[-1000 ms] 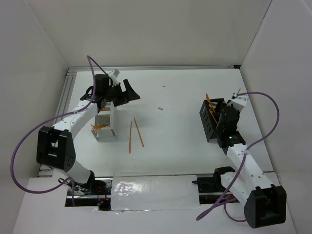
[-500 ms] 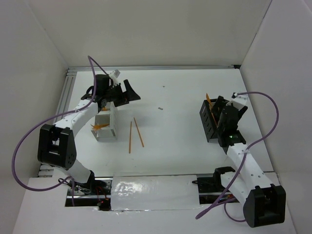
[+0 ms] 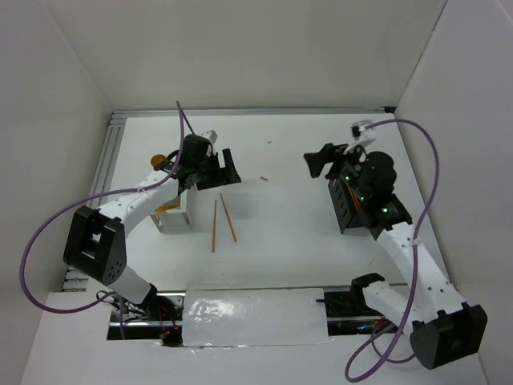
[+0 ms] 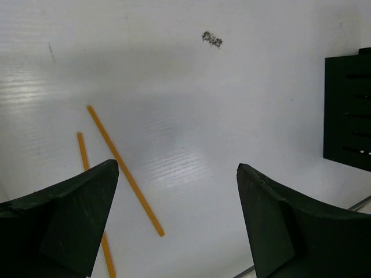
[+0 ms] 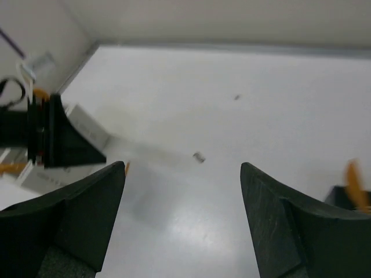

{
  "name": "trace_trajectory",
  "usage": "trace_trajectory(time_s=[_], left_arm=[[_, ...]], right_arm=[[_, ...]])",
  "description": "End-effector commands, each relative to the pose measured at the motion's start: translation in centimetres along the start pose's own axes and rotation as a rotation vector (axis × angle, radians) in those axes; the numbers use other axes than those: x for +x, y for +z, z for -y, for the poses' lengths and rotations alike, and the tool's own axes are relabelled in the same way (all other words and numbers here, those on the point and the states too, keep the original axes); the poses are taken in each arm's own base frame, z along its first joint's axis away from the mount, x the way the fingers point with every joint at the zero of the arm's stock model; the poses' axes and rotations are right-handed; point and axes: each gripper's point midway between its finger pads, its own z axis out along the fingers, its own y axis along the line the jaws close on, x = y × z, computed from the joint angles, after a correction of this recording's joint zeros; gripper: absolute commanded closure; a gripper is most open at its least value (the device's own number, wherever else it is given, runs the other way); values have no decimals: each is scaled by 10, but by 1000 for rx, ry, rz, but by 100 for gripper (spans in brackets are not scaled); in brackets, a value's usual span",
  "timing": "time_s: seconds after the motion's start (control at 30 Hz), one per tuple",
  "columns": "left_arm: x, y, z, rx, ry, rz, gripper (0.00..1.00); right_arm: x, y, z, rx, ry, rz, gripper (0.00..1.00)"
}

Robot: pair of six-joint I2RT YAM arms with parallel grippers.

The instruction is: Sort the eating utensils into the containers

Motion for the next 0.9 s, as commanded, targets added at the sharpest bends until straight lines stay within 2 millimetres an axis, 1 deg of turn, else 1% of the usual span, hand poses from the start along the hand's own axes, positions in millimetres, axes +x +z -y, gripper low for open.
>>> trace_trajectory(time_s=[0.0,0.03,0.07,0.1,0.13,0.17,0.2,0.23,0.27,0.3,0.33,0.4,0.43,0.47,0.5,0.53,0.57,0.6,0.63,0.67,0.7,0.73,0.77,0.8,0.83,0.87], left_arm=[[1,-19,-15,-96,-2,49,5],[4,-20,-18,-98,-4,45,5],[6,-22,-18,-106,4,51,7],[13,-24,-17,-106,-4,39,8],[22,-22,-22,-117,-19,21,8],[24,-21,-29,-147,-19,28,9],[27,-21,-31,-150,-22,22,10],[33,-20,-34,-161,-27,6,11],[39,-18,-40,-184,-27,-16,14],[41,-17,-41,-193,-24,-21,16],[47,-17,-43,-208,-22,-33,18],[58,-9,-54,-269,-12,-56,23],[61,-10,-52,-279,-10,-59,25],[63,-9,-54,-305,4,-55,26],[70,-4,-52,-321,18,-73,27],[71,-3,-57,-348,8,-79,27],[66,-1,-55,-368,12,-69,28],[68,1,-54,-384,13,-77,29],[79,5,-59,-424,5,-114,30],[71,7,-57,-440,-6,-97,36],[73,8,-57,-460,-9,-103,36],[85,13,-59,-493,-15,-139,38],[83,15,-55,-502,-27,-135,40],[93,20,-62,-549,-29,-163,40],[88,21,-55,-537,-41,-147,40],[88,22,-52,-535,-46,-148,41]], right_arm=[[102,-13,-34,-118,88,-312,14],[113,-14,-39,-120,85,-335,15],[129,-18,-55,-150,70,-377,15],[135,-14,-49,-95,53,-385,15],[150,-15,-51,-78,52,-423,16],[160,-17,-64,-96,34,-448,16],[174,-14,-62,-56,20,-480,16],[182,-15,-70,-67,16,-500,16],[189,-11,-68,-36,24,-507,18],[191,-9,-71,-32,32,-506,19],[196,-10,-74,-32,46,-521,21],[196,-6,-70,5,58,-508,23],[201,-4,-67,27,64,-518,24],[204,-4,-66,33,65,-527,24],[204,-3,-64,43,62,-523,23],[206,-3,-63,44,57,-529,23],[206,-3,-62,51,51,-528,23],[205,-3,-61,51,51,-525,23],[205,-2,-59,62,46,-520,24],[206,-2,-60,62,46,-523,23],[207,-3,-57,68,43,-530,23],[206,-3,-57,69,43,-528,23],[209,-5,-53,80,38,-532,23],[209,-5,-53,80,37,-530,23],[209,-4,-50,83,34,-524,23],[209,-4,-50,82,33,-524,23]])
